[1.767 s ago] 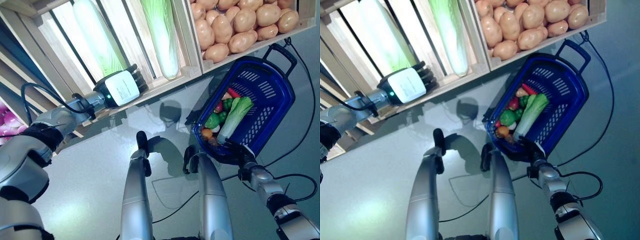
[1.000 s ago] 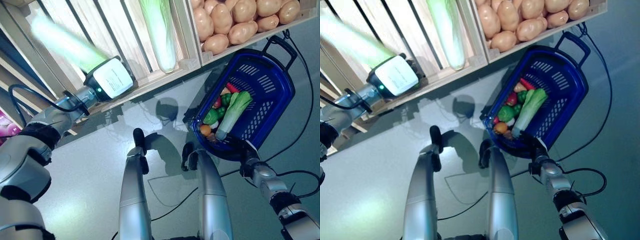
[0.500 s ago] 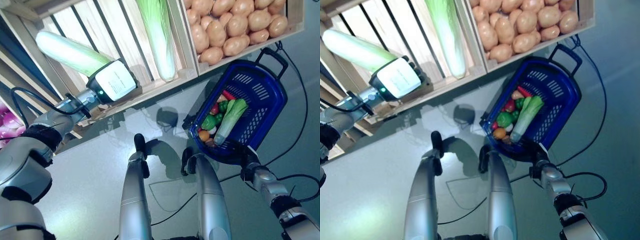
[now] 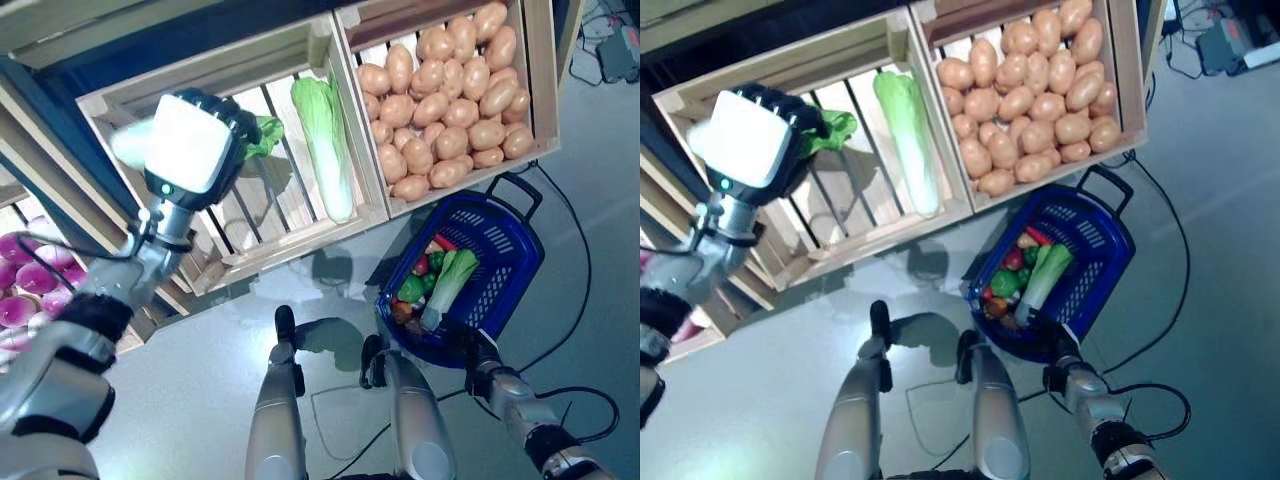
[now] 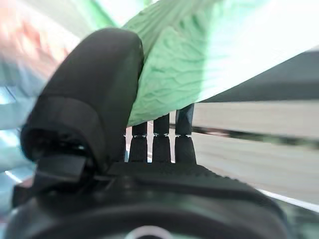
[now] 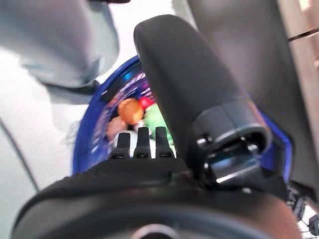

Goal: Put vegetables into the basket

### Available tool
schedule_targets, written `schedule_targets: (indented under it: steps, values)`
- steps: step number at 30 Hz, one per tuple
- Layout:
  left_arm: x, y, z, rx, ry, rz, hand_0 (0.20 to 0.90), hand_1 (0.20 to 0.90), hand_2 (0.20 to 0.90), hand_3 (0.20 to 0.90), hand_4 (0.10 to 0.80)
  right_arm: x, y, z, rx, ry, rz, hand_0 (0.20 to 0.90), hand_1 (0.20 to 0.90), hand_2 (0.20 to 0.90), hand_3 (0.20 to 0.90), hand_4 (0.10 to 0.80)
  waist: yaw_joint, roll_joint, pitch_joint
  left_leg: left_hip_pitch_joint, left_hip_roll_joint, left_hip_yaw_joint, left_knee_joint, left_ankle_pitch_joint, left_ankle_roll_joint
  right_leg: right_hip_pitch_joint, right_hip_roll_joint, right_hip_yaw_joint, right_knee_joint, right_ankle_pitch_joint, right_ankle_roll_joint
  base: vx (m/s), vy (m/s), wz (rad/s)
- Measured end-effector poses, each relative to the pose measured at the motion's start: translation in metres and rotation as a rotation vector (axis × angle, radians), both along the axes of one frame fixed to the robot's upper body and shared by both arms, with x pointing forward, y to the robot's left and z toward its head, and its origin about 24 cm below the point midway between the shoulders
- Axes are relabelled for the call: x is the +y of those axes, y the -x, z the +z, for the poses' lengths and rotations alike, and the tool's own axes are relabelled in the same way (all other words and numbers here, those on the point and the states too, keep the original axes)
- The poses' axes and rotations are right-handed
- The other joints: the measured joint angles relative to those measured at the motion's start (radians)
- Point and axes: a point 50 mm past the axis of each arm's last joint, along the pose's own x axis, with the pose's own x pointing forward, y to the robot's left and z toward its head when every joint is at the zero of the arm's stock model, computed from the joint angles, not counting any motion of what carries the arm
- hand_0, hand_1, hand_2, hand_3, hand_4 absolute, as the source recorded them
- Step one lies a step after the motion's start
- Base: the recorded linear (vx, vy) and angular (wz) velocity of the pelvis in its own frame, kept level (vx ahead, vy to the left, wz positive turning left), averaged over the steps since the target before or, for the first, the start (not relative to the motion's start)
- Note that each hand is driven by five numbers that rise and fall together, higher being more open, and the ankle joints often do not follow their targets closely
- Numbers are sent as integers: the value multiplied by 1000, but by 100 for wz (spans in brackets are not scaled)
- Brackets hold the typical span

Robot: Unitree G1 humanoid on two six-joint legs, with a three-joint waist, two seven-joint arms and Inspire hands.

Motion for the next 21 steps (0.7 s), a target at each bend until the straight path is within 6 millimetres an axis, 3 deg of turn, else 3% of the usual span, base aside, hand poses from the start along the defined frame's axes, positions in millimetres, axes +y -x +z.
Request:
schedule_targets:
  steps: [4,9,11,16,21]
  values:
    - [-14,24,-42,113,428,-102,300,300,300,300,400,2,11,-3,-26,-34,-48,900,900,900,900,800,27,35,-28,74,-5,-8,-70,10,6,84,0,-23,-69,8,15,127,-8,11]
    - [-30,52,-74,316,1026,-299,300,300,300,300,400,15,28,2,-99,-55,-27,900,900,900,900,800,52,56,-96,169,-18,-21,-140,10,20,210,-1,-50,-182,25,42,156,-1,12]
    - [-32,60,-83,398,1162,-363,300,300,300,300,400,19,32,7,-129,-77,-21,900,900,900,900,800,56,56,-149,182,-19,-24,-166,9,24,231,1,-55,-220,33,53,130,-8,11]
    - [-29,76,-98,549,1276,-456,300,300,300,300,400,29,32,36,-287,-250,28,900,900,900,900,800,54,41,-237,257,-36,-22,-209,0,41,352,4,-57,-361,73,82,118,2,6]
    - [-25,77,-101,592,1417,-550,300,300,300,300,400,44,27,70,-452,-407,190,900,900,900,900,800,52,17,-288,313,-49,-12,-238,-10,54,457,7,-68,-493,123,100,89,5,2]
